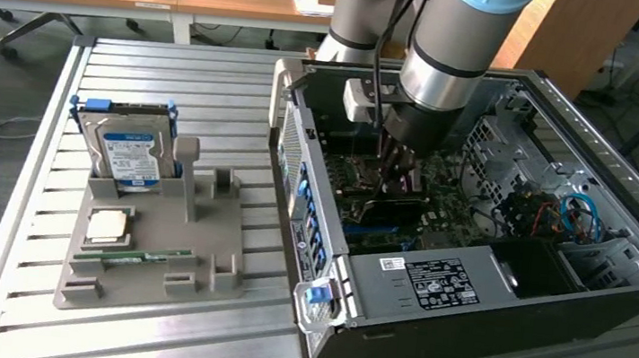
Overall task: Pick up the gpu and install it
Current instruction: 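Press down on the gpu until it lock into place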
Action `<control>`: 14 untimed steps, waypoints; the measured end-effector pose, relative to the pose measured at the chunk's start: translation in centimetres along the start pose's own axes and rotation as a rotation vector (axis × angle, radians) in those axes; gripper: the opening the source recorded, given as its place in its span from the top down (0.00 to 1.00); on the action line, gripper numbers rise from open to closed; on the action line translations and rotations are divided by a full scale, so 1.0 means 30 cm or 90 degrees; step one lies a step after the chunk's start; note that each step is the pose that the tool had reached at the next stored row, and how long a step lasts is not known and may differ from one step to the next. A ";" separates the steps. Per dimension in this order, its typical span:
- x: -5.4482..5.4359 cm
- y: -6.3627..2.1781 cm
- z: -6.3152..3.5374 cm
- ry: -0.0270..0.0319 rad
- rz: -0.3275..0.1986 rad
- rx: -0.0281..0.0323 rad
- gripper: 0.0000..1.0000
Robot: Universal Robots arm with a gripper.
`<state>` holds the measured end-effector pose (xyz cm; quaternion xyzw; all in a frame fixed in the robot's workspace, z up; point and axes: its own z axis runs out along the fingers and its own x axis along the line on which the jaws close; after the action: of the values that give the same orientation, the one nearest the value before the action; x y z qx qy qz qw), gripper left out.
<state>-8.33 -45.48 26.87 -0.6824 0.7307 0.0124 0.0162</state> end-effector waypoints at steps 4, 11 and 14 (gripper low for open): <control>0.000 0.000 0.000 0.0001 0.000 0.0000 0.89; 0.000 -0.001 0.002 -0.0001 0.000 -0.0001 0.89; 0.001 -0.002 0.002 -0.0002 0.000 0.0000 0.89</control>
<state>-8.26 -45.51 26.81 -0.6824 0.7307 0.0125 0.0163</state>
